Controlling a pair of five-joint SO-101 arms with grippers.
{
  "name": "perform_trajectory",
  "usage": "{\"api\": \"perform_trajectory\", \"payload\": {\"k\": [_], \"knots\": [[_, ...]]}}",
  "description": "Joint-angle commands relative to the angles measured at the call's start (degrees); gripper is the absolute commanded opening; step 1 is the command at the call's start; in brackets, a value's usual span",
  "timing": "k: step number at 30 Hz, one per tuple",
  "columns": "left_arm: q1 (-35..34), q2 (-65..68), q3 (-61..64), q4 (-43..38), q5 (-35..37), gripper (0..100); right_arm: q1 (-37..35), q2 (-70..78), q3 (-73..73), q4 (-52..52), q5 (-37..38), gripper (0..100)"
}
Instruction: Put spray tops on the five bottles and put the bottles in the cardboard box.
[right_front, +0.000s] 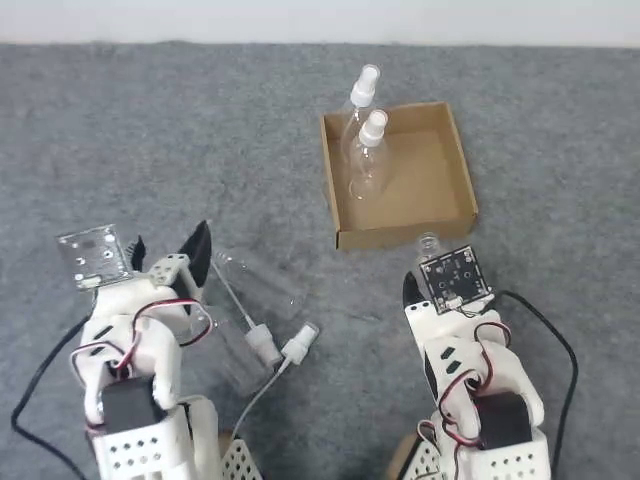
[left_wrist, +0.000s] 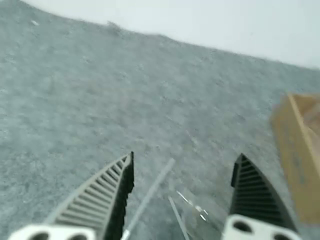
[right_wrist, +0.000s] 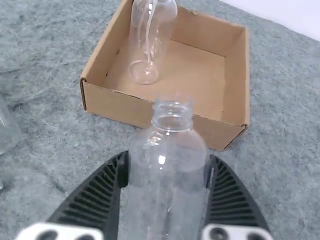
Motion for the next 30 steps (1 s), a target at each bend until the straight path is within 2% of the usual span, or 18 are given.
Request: {"api": "perform_trajectory", "payload": {"k": [1,18,22,30], "knots": [[4.0,-0.2,-6.9,7.2,-2.8,30,0.5,-0.9,-0.2,-1.3,-0.8,11.1],[6.6,0.4,-19.1,17.2,-6.2,30,0.8,-0.9,2.8,-5.1,-0.3,11.1],[10.2,6.6,-22.0,19.1,-7.6,30,0.9,-0.9,2.8,-5.1,-0.3,11.1],[10.9,15.0,-24.5,19.1,-7.6,30,0.9,-0.9,2.7,-5.2,-0.3,11.1]]}}
